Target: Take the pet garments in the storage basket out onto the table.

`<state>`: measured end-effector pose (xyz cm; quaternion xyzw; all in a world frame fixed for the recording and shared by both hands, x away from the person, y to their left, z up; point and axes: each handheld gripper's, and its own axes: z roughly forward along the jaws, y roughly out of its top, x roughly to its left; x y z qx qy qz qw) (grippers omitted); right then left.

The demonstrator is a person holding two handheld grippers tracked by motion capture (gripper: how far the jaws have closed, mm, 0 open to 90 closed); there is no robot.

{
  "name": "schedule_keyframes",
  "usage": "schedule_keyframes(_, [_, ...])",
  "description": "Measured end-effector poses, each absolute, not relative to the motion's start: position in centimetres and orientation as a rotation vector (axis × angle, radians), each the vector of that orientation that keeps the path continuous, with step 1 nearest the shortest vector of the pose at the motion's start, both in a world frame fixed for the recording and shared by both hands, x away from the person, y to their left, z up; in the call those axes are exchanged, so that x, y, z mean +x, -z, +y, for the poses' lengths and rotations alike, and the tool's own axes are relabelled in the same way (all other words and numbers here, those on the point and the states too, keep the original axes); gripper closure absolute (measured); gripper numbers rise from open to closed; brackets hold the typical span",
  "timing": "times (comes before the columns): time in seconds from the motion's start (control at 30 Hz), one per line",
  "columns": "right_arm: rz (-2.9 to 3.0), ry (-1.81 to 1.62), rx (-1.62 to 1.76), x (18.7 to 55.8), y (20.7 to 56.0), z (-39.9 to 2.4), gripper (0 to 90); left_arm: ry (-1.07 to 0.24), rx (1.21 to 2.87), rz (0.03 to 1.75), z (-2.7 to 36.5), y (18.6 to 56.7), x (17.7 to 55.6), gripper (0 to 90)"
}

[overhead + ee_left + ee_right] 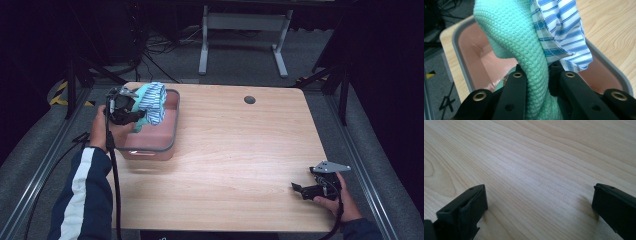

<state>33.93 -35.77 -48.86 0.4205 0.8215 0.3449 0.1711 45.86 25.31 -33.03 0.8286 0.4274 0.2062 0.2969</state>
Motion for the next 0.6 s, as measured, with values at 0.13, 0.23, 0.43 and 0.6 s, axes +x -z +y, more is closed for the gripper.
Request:
schedule_keyframes(0.13, [2.332,-0.980,1.195,33.9,48.9,-35.8,0.5,-0.559,2.204,1.103,24.7,32.4,45.5,81.4])
schedule_keyframes(0.23, [2.332,-0.979,1.194,33.9,48.9,-35.8,0.5,-0.564,2.209,1.071,24.0,31.9,45.2,81.4])
schedule_keyframes(0.43, [2.331,-0.979,1.196,33.9,48.9,-35.8,0.5,-0.571,2.207,1.020,22.8,31.2,45.0,81.4])
schedule_keyframes(0.6, [2.332,-0.979,1.196,33.9,48.9,-35.8,0.5,-0.563,2.212,0.977,21.5,30.9,44.7,81.4])
